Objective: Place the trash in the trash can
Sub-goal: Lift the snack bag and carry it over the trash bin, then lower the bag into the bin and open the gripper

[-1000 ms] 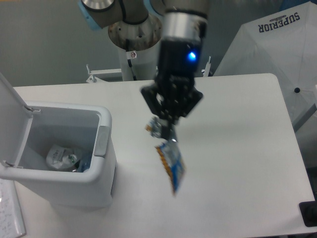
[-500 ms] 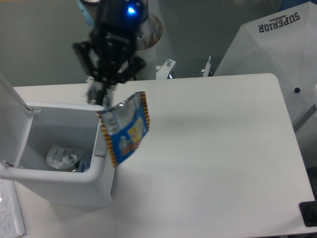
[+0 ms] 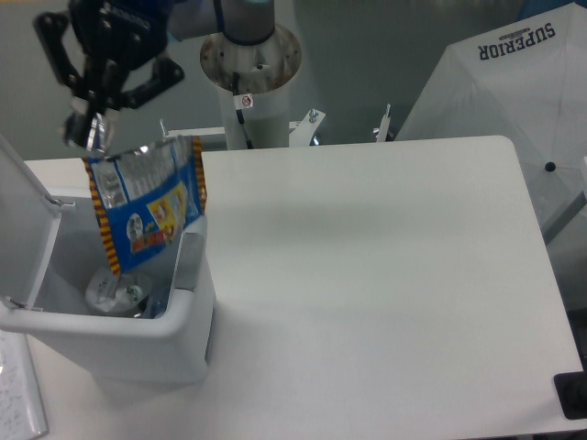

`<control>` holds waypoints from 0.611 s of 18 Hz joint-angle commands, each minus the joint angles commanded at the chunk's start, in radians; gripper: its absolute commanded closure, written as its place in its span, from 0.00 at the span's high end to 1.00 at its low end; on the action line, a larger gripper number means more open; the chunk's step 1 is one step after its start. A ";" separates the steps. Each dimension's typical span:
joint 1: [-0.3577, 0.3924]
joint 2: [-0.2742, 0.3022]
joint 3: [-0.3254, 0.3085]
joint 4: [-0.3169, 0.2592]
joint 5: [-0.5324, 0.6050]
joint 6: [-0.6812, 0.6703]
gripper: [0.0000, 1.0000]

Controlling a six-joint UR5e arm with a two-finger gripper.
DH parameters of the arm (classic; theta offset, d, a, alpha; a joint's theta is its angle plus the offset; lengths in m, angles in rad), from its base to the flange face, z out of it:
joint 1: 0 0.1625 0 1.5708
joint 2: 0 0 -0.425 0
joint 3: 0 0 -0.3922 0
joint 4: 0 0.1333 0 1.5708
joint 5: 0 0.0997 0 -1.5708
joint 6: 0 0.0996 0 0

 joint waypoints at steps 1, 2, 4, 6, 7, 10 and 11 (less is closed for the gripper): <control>-0.020 -0.012 0.000 0.000 -0.008 0.000 0.00; -0.034 -0.026 0.002 0.002 -0.009 0.000 0.00; -0.045 -0.049 0.011 0.008 -0.009 0.002 0.00; -0.054 -0.071 0.020 0.008 -0.009 0.003 0.00; -0.055 -0.075 0.018 0.006 -0.009 0.003 0.00; -0.055 -0.083 -0.009 0.006 -0.008 0.009 0.00; -0.055 -0.084 -0.020 0.005 -0.008 0.011 0.00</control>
